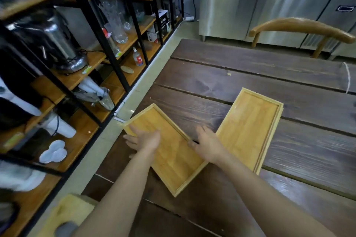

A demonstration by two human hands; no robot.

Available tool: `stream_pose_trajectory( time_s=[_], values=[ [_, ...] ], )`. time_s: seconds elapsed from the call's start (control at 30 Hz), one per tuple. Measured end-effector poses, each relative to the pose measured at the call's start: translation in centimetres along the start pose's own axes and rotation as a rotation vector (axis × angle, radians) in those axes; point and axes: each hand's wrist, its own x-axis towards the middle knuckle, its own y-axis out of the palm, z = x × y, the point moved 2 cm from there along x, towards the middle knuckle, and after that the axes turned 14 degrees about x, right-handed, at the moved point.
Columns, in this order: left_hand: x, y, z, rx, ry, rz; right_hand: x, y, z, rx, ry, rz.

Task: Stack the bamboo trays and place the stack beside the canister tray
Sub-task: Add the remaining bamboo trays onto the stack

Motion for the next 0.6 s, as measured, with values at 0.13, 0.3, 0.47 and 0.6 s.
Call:
stream_pose_trajectory(
  time_s=[0.13, 0.3, 0.47, 0.6],
  values=[
    [-0.5, -0.5, 1.7, -0.416, -0.259, 0.193, 0.9, 2.0, 0.9, 0.071, 0.178, 0.152],
    [-1.0, -0.1, 1.4, -0.482, -0.318, 0.381, 1.6, 3.4, 1.6, 0.304, 0.275, 0.16],
    [-1.2, -1.4, 1.7, -0.428, -0.258, 0.24, 1.7, 2.2, 1.4, 0.768, 0.463, 0.133],
    [0.0, -2.0, 2.2, -0.325, -0.154, 0.292, 0.9, 2.6, 1.5, 0.829, 0.552, 0.134]
  ],
)
